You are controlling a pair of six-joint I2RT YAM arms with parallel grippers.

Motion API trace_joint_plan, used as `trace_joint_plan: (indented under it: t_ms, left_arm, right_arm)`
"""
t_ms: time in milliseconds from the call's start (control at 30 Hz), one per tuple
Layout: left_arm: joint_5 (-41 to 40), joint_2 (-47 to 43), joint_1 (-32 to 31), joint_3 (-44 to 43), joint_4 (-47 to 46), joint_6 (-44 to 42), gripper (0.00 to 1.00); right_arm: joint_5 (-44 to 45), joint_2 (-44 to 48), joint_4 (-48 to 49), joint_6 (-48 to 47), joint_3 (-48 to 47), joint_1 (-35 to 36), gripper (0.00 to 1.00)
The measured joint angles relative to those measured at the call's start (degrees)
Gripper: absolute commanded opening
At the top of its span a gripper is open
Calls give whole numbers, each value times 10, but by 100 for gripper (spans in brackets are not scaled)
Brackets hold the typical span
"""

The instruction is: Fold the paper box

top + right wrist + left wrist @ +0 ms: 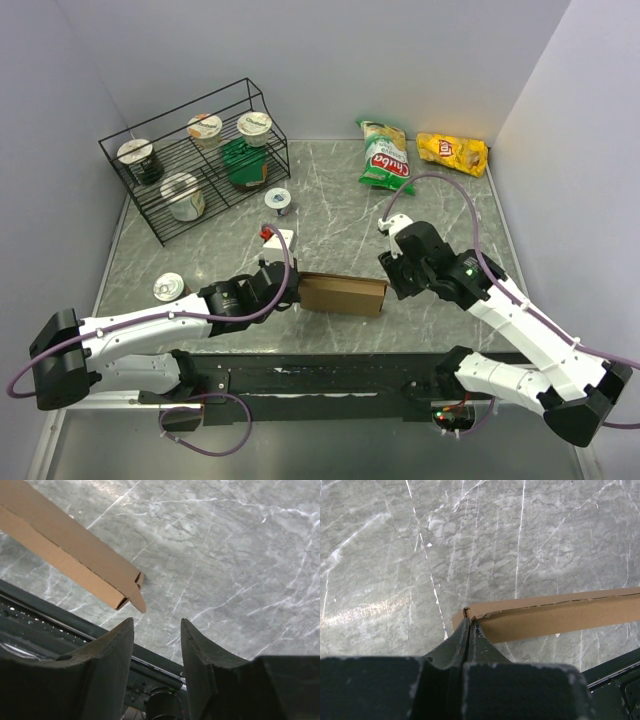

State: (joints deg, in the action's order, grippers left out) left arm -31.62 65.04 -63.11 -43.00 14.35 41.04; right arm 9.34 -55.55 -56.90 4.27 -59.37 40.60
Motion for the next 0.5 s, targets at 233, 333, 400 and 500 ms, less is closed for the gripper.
trace_joint_plan:
  t_ms: [233, 333, 400, 500]
  left_arm:
    - [-2, 0, -1, 0, 1, -1, 1]
    - [-2, 1, -1, -1, 1, -1, 1]
    - [-2, 1, -1, -1, 1, -1, 1]
    - [-2, 1, -1, -1, 1, -1, 1]
  right_arm:
    - [-44, -1, 12, -25, 0, 0, 46]
    - [-53, -4, 22, -36, 2, 0, 46]
    - [-58, -12, 29, -42, 2, 0, 45]
    - [-60, -24, 36, -48, 3, 0, 43]
